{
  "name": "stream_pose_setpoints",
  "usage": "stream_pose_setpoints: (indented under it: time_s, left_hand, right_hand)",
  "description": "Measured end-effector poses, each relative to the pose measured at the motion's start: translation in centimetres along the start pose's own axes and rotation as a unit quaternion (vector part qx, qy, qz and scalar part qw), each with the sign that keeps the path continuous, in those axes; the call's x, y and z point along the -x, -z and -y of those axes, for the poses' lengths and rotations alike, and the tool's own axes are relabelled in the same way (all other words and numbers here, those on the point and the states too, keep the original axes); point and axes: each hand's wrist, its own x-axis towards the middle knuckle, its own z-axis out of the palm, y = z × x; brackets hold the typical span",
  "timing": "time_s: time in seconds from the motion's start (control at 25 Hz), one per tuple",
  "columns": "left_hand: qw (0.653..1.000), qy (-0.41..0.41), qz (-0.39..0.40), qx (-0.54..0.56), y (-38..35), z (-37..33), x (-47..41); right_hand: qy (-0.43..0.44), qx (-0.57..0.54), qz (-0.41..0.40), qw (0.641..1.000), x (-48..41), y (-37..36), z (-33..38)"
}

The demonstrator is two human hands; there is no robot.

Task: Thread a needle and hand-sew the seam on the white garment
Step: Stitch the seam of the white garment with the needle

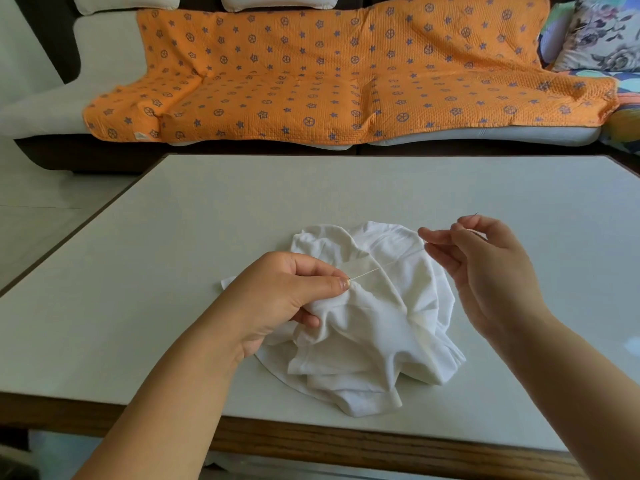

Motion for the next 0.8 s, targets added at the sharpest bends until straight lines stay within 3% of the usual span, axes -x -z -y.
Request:
stream_pose_setpoints:
  time_s: [0.12,0.2,0.56,0.68,0.8]
  left_hand:
    - [1.0,0.001,0.003,-0.001,0.0,-0.1,0.0]
    - [1.0,0.003,0.004,-0.002,-0.1,-0.1,-0.1]
    - [1.0,0.006,-0.003,-0.026,-0.1,0.0,-0.3]
    - [1.0,-0.004,0.006,-0.02,-0.3,0.0,-0.2]
    - [0.999,-0.021,0.02,-0.019,-0.6,-0.2,-0.2]
  right_hand:
    - [0.098,0.162,-0.043,0.981,0.2,-0.1,-0.4]
    - [0.142,0.214,-0.045,0.965,0.3,-0.1,-0.6]
    - [0.215,0.257,-0.044,0.941,0.9,-0.3,-0.1]
    - [0.172,0.277,0.026,0.945,2.3,-0.9,-0.4]
    - [0.158,0.334,0.134,0.92,4.3,-1.9,-1.4]
